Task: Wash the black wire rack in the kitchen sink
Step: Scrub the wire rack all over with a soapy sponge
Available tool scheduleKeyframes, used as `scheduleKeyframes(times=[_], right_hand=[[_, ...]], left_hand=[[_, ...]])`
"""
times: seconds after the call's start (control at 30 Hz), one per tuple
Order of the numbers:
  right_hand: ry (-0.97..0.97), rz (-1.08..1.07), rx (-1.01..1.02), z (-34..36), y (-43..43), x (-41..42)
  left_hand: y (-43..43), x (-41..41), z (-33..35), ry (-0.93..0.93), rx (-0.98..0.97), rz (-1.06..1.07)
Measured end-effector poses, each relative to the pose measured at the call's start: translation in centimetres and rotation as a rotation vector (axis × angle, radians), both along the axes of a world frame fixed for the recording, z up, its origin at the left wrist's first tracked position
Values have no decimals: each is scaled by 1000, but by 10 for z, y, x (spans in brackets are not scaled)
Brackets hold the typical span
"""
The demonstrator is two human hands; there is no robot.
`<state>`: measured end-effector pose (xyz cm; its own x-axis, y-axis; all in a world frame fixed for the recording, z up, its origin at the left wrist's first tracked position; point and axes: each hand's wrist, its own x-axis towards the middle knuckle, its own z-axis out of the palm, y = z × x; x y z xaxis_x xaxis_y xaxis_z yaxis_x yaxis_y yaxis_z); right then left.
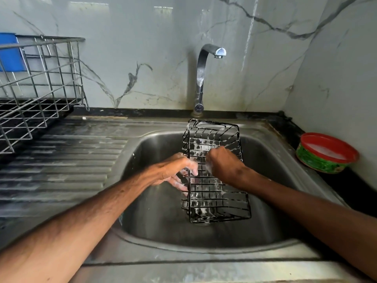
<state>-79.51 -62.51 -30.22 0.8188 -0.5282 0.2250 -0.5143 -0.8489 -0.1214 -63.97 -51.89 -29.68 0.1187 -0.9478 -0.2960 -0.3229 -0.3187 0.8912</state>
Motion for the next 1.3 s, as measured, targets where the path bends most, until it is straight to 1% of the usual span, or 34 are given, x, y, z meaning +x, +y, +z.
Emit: scheduleKeyframes(times=[0.1,0.2,0.4,0.6,0.73,0.83,0.93,1.0,1.07,1.2,1.23,1.3], right_hand=[[-78,-46,106,11,-11,4],[-81,13,156,14,-18,2],[-77,-32,64,13,-27,2],[-93,-135,0,15,-23,2],[-49,-109,79,8,-20,0],[-2,-127,-5,5,-15,1],[15,-75,-119,1,-3,7],[23,-44,-147,-1,2,11],[7,-3,-107,-3,9,14],[-6,96,159,1,23,14],[-16,106,194,3,23,13],[-31,86,185,8,20,11]], left_hand=[[0,2,-2,-3,31,-9],[-3,5,-6,10,61,-14],[-4,5,-9,6,80,-20],[-3,1,-4,79,76,-31],[-3,2,-3,104,102,-28],[-3,2,-1,141,102,-28],[-6,5,-4,168,92,7],[-9,10,-7,184,88,33],[-12,15,-10,209,76,65],[-16,24,-16,244,37,93],[-16,24,-17,251,39,89],[-15,23,-17,251,53,72]])
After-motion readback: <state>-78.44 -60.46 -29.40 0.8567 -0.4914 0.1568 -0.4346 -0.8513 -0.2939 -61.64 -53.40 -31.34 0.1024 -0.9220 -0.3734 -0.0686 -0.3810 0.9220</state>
